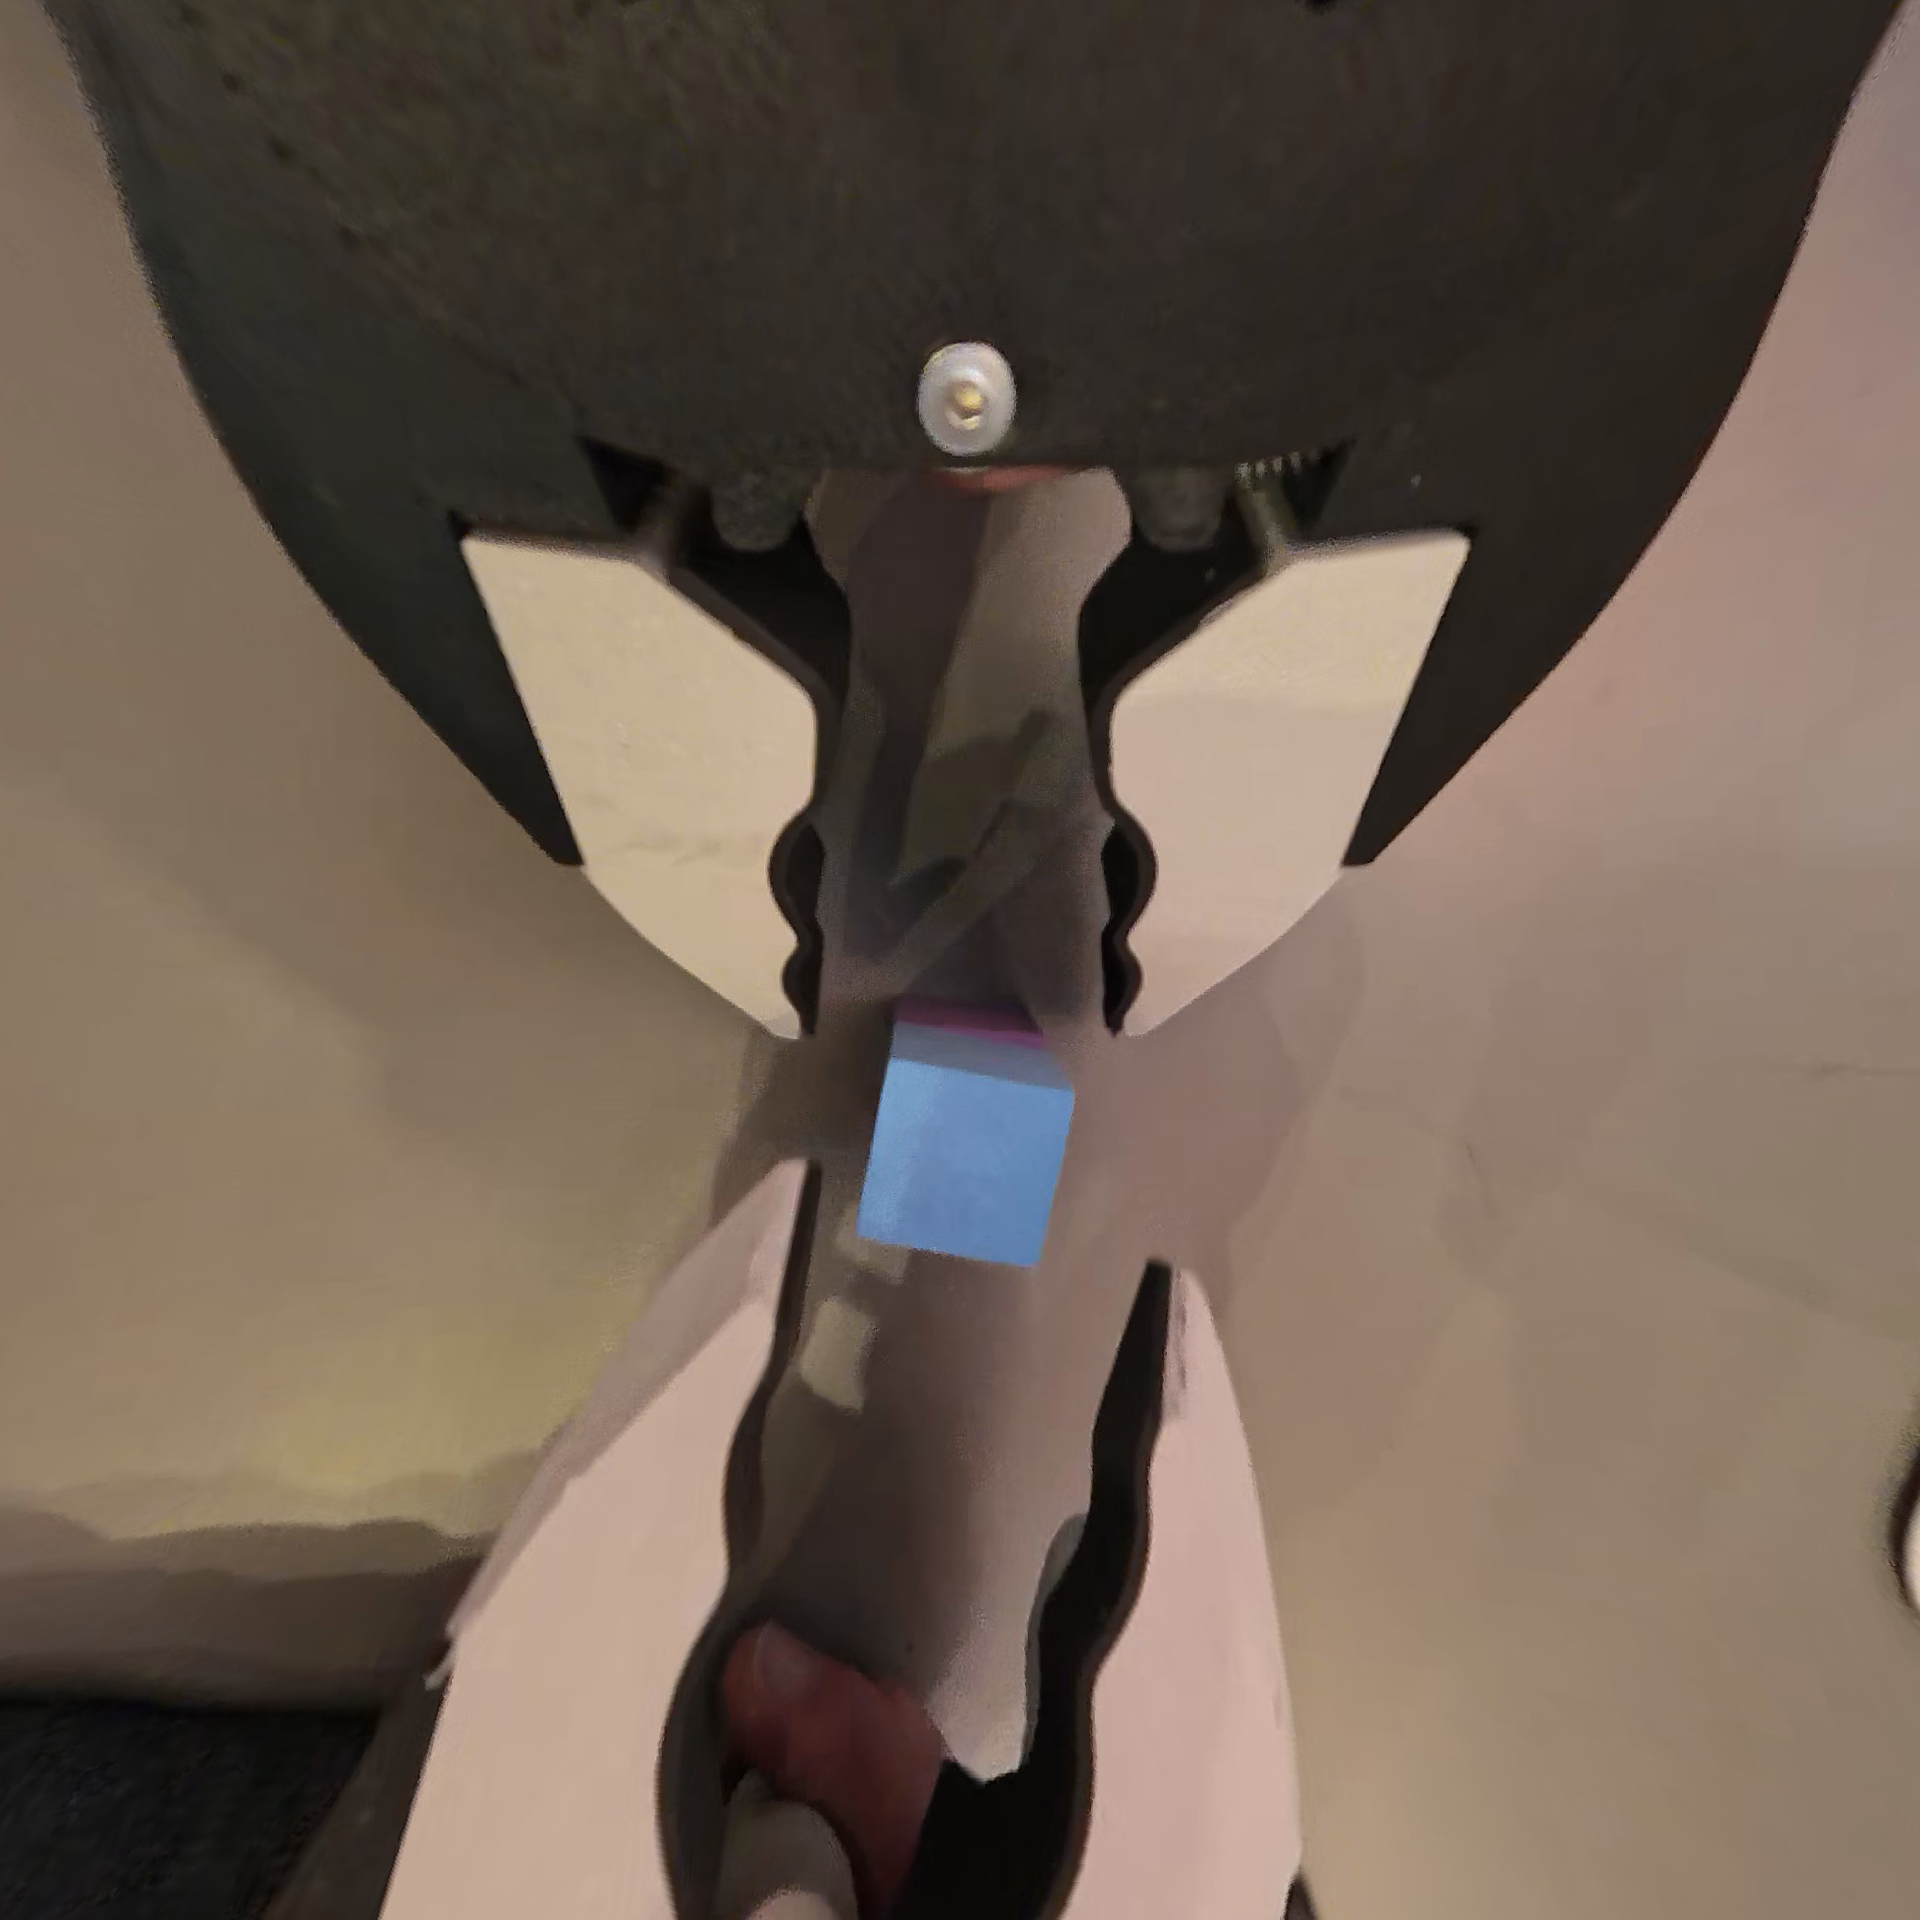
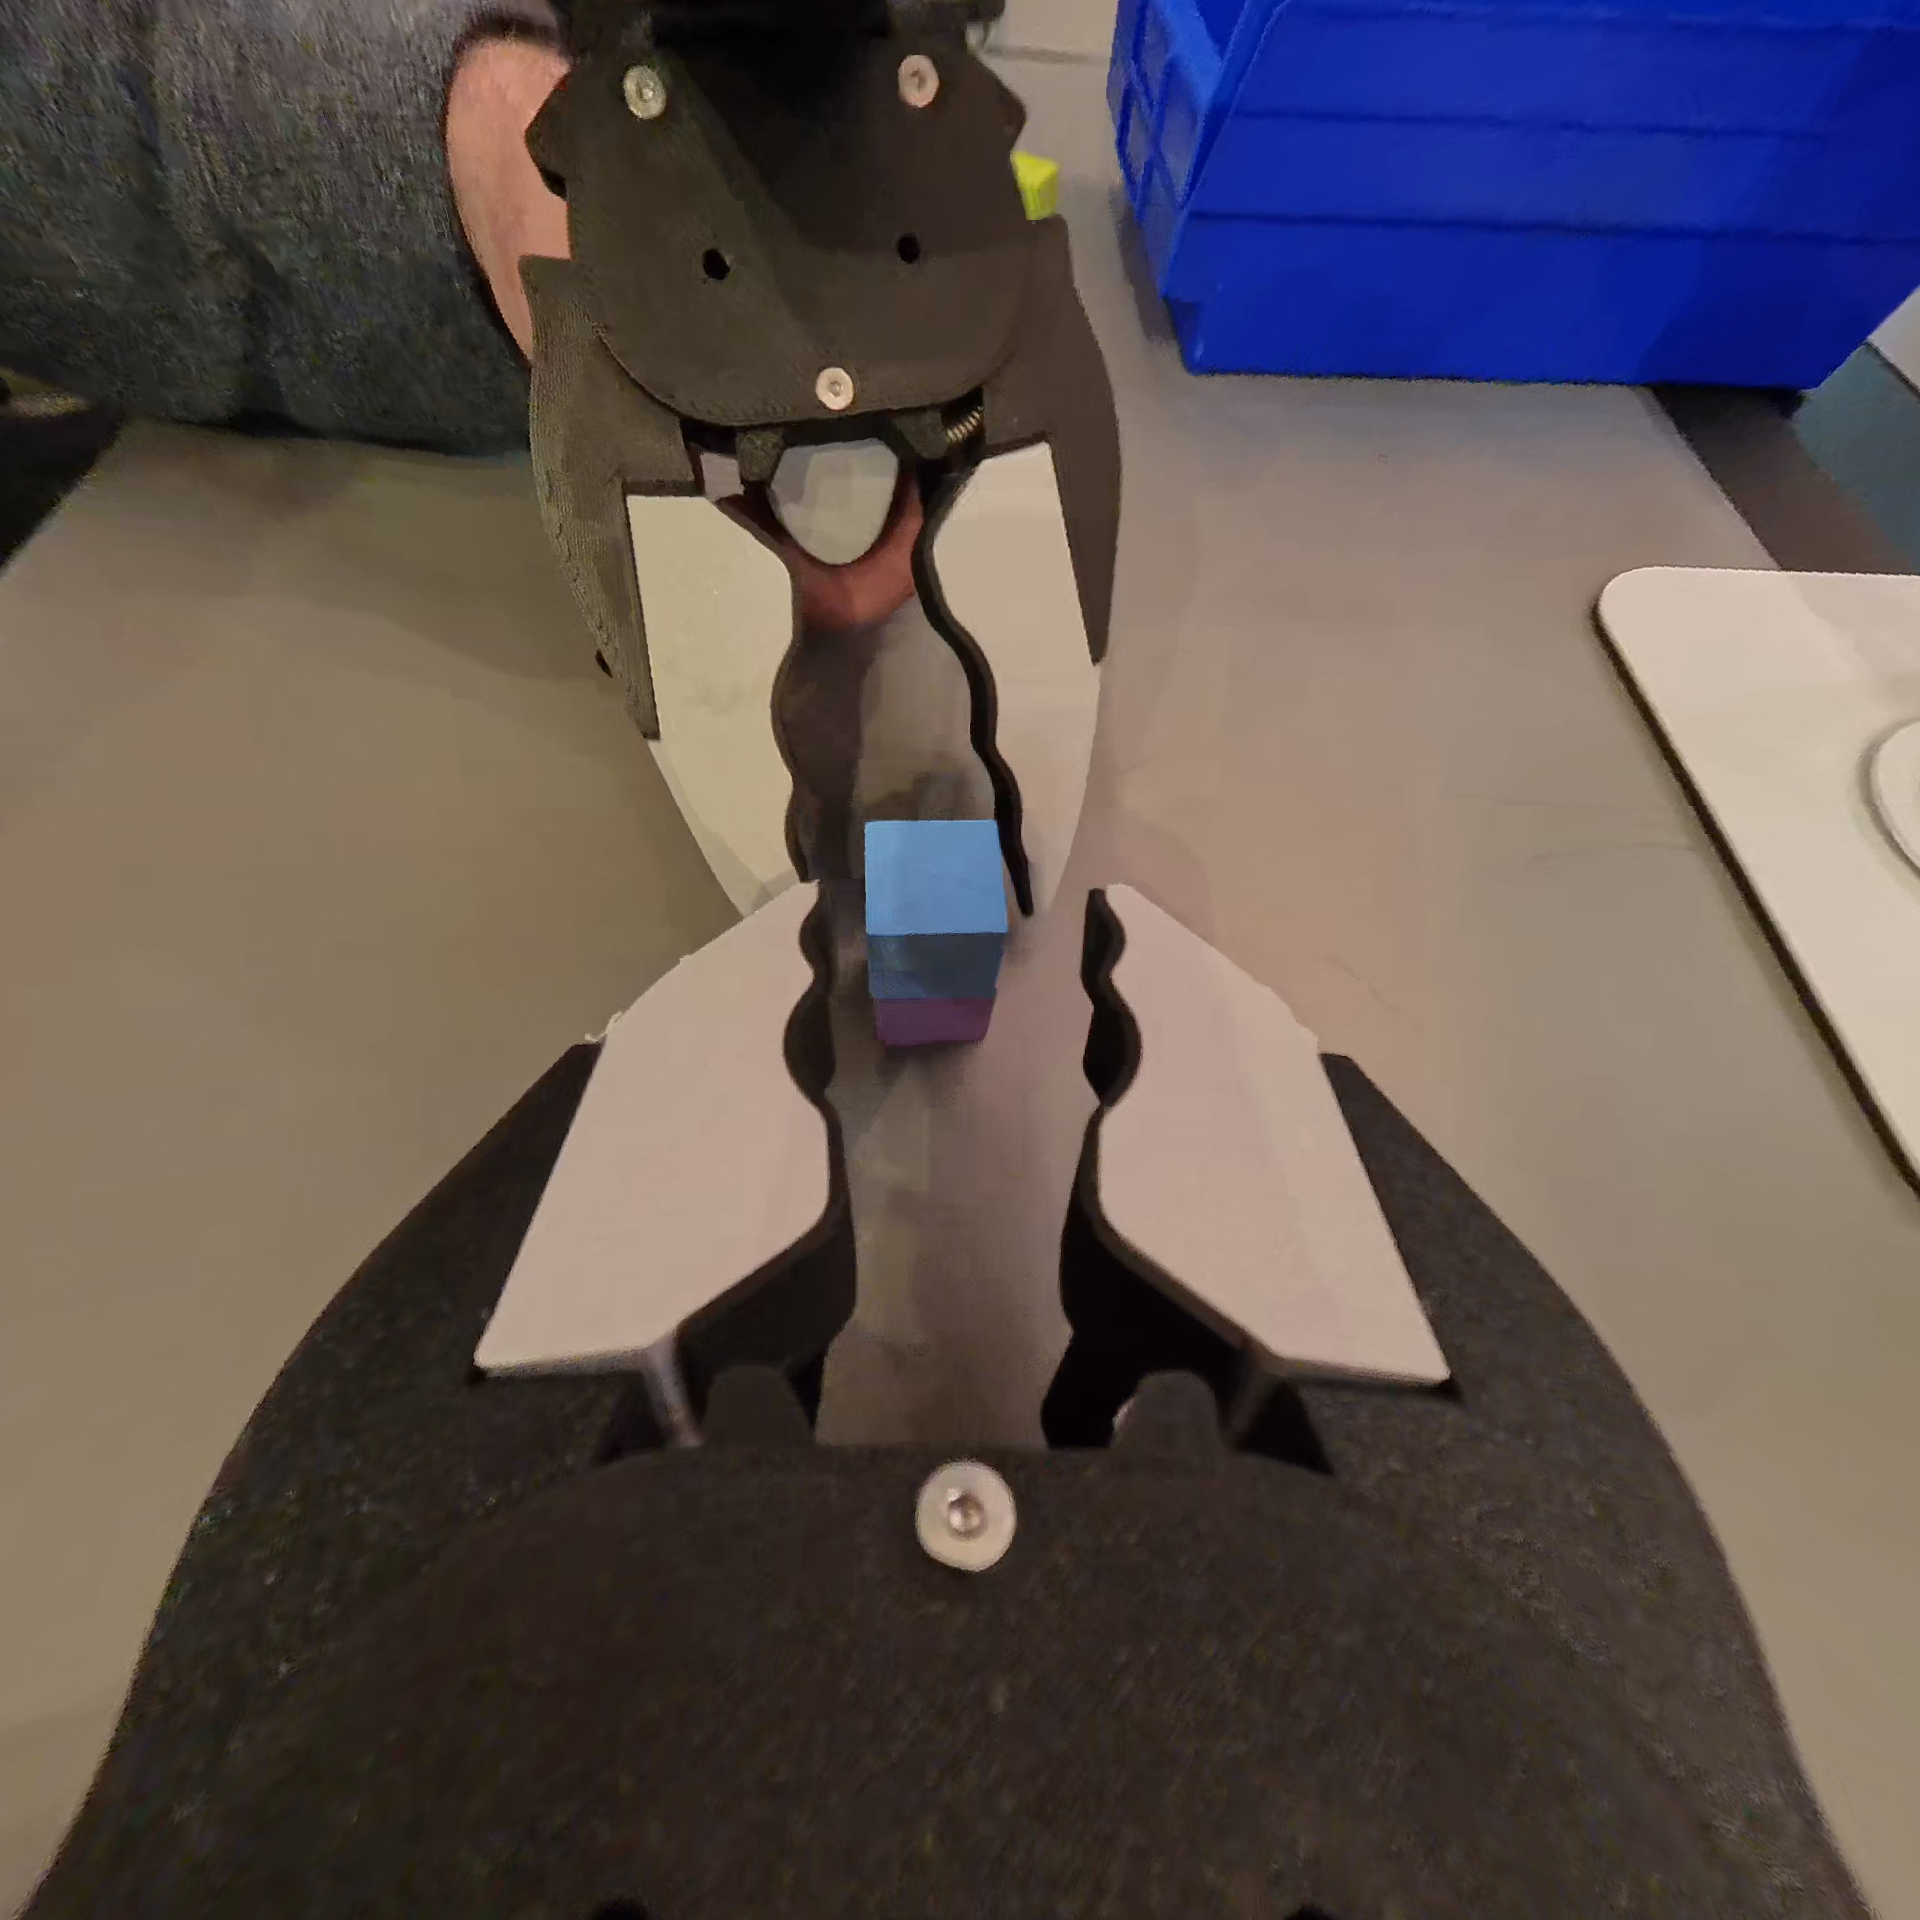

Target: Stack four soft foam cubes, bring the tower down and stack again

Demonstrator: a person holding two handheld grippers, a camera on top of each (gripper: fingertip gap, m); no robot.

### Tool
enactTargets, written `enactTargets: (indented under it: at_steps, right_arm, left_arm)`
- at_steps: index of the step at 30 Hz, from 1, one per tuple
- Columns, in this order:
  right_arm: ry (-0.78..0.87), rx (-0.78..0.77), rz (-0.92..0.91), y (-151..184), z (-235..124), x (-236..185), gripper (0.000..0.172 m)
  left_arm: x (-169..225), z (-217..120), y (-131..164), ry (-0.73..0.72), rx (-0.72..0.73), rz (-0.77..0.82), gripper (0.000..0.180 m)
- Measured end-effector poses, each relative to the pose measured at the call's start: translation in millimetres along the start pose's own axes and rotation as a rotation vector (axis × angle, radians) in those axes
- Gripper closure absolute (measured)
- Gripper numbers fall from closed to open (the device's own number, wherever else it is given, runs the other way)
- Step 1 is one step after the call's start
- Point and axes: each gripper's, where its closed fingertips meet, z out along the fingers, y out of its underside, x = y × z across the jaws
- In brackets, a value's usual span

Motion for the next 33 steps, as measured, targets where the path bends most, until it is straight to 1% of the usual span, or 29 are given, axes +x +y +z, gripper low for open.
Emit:
enactTargets:
  at_steps: [2,4,6,9,13,16,20,21,23,25,31,33]
  right_arm:
    - [0.006,0.035,0.027,-1.3,-9.0,3.5,0.126]
    - [0.037,0.048,0.054,2.7,-17.5,11.1,0.129]
    - [0.036,0.072,0.101,3.5,-24.5,15.9,0.13]
    - [0.046,0.1,0.113,2.0,-30.2,18.3,0.131]
    - [0.058,0.068,0.096,5.8,-26.9,16.9,0.131]
    - [0.061,0.057,0.092,7.1,-25.5,16.6,0.132]
    - [0.062,0.06,0.099,6.9,-25.9,17.5,0.132]
    - [0.061,0.06,0.098,6.9,-25.8,17.3,0.133]
    - [0.059,0.058,0.096,7.1,-25.5,16.8,0.133]
    - [0.055,0.053,0.098,7.7,-25.0,16.6,0.133]
    - [0.046,0.039,0.097,9.2,-23.4,15.4,0.133]
    - [0.045,0.039,0.096,9.2,-23.3,15.2,0.134]
  left_arm:
    - [2.0,-13.9,-1.1,-0.016,0.028,-0.01,0.127]
    - [1.4,-30.9,4.7,-0.056,0.029,-0.008,0.127]
    - [-2.1,-51.0,19.5,-0.108,0.0,-0.004,0.127]
    - [-12.5,-90.4,46.9,-0.207,-0.014,-0.038,0.128]
    - [-33.7,-154.1,95.0,-0.379,-0.008,-0.15,0.13]
    - [-51.3,-198.7,148.0,-0.512,-0.048,-0.252,0.131]
    - [-67.0,-235.4,212.2,-0.622,-0.105,-0.36,0.131]
    - [-70.0,-240.0,224.9,-0.637,-0.122,-0.38,0.131]
    - [-75.6,-244.6,239.7,-0.656,-0.135,-0.405,0.132]
    - [-80.9,-244.5,247.0,-0.664,-0.148,-0.415,0.133]
    - [-94.1,-233.6,269.6,-0.67,-0.264,-0.444,0.13]
    - [-95.8,-227.9,270.5,-0.671,-0.255,-0.449,0.144]
